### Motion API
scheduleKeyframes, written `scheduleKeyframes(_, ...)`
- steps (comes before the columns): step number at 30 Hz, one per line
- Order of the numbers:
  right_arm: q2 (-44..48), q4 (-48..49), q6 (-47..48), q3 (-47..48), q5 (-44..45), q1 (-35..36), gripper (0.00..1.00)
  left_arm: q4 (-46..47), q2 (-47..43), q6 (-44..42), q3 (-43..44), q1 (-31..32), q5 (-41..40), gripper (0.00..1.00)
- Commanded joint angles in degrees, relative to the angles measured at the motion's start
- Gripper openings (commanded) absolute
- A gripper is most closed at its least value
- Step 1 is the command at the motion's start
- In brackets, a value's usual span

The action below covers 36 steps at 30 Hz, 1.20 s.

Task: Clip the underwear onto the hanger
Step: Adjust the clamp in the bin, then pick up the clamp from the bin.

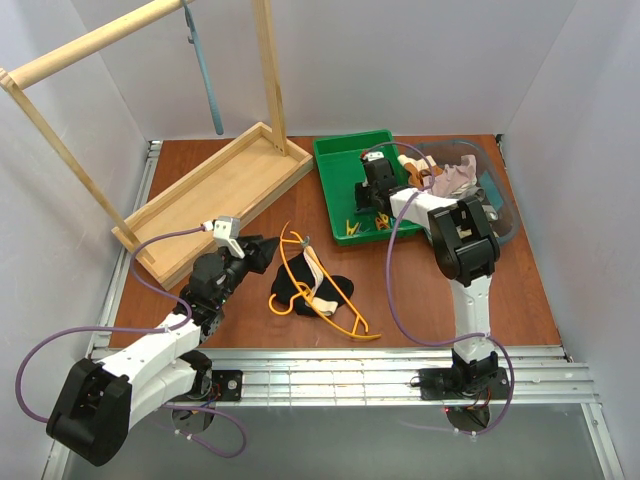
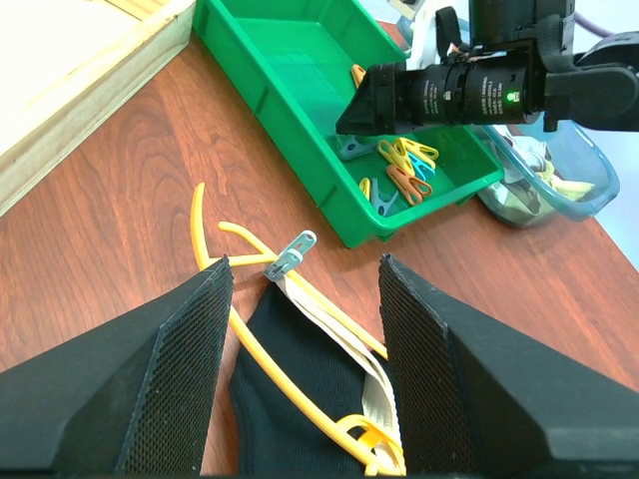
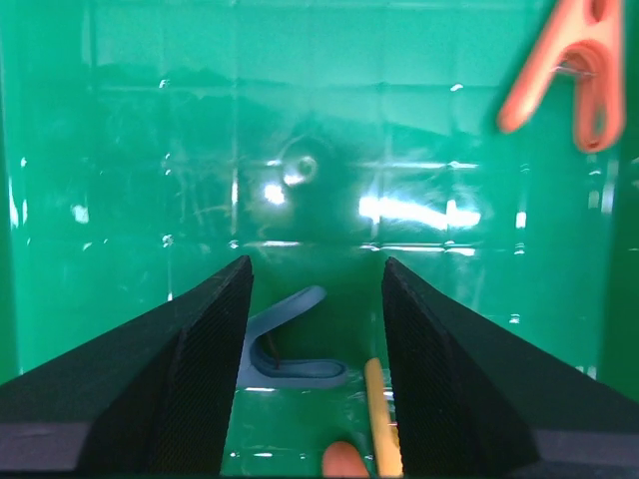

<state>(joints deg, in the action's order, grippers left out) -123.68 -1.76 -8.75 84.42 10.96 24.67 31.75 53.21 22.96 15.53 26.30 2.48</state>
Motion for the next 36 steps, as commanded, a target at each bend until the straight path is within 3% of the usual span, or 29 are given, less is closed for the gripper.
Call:
scheduleKeyframes(1, 3.27, 0.62, 0.05, 0.3, 4.5, 0.21, 0.47, -0.02, -0.65, -0.11, -0.59, -0.46, 1.03, 0.53)
scheduleKeyframes(5, 2.3, -0.52, 1.37, 3.8, 6.0, 0.03, 0.51, -0.55, -1.27, -0.2, -0.59, -0.55, 0.95, 0.53)
scheduleKeyframes(14, -2.36, -3.34, 1.81, 10.14, 11.36, -1.11, 0.45, -0.11, -0.83, -0.28, -0.68, -0.64, 1.39, 0.53)
scheduleKeyframes(31, -11.32, -4.3, 0.84, 19.01, 7.76, -5.59, 0.43, 0.51, -0.39, -0.28, -0.76, -0.55, 2.09, 0.53)
scheduleKeyframes(36, -12.82, -5.36, 0.49, 18.85, 7.23, -5.95, 0.22, 0.51, -0.04, -0.37, -0.67, -0.64, 2.26, 0.53)
